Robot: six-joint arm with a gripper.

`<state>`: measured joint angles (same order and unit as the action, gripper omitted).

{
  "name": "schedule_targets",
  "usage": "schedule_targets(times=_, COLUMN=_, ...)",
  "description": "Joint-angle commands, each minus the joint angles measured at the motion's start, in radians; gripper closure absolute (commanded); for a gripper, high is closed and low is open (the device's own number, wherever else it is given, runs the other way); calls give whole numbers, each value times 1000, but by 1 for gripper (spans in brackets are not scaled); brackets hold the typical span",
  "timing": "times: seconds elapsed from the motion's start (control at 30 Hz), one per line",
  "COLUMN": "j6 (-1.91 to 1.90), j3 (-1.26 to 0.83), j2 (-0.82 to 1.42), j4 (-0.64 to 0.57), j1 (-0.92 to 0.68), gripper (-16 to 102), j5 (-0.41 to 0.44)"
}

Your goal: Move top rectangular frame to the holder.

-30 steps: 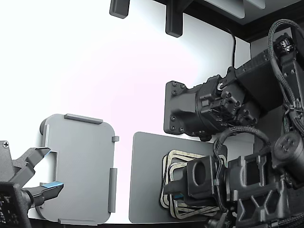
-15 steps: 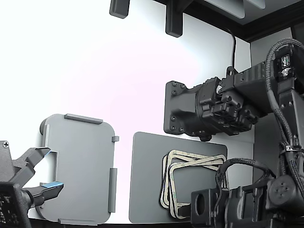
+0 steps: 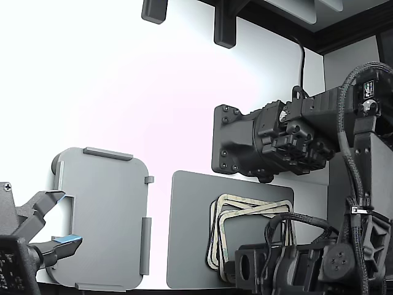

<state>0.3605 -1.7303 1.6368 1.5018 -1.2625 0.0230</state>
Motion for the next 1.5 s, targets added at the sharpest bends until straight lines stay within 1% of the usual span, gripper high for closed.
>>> schedule_targets(times=0.0, j6=17, j3=-5, j2=31, j4=-6, j1=14, gripper=-5, j5=6)
schedule_targets(times=0.13, j6=46, j3=-20, j2=35, j4=-8, j1=14, gripper=-5, j5=8)
schedule_targets(times=0.33, j6=75, j3=-51, j2=37, j4=-41, j1=14, gripper=-2, j5=-5)
schedule_targets(times=0.53, j6=124, j3=-64, j2=48, j4=-43, j1=12, gripper=1, j5=-12)
schedule_targets(times=0.63, j6=126, j3=-77, j2=52, j4=-44, j1=12, gripper=8, j5=-9)
schedule_targets(times=0.7, j6=130, j3=-84, j2=57, j4=-48, j1=12, gripper=11, j5=-5)
schedule_targets(times=0.9, j6=138, j3=-89, j2=52, j4=-58, j1=12, gripper=15, j5=6)
schedule_targets(times=1.07, j6=137, j3=-98, j2=44, j4=-81, j1=12, gripper=23, j5=6)
schedule_targets(times=1.47, j6=149, j3=-123, j2=43, j4=-101, j1=11, gripper=31, j5=15)
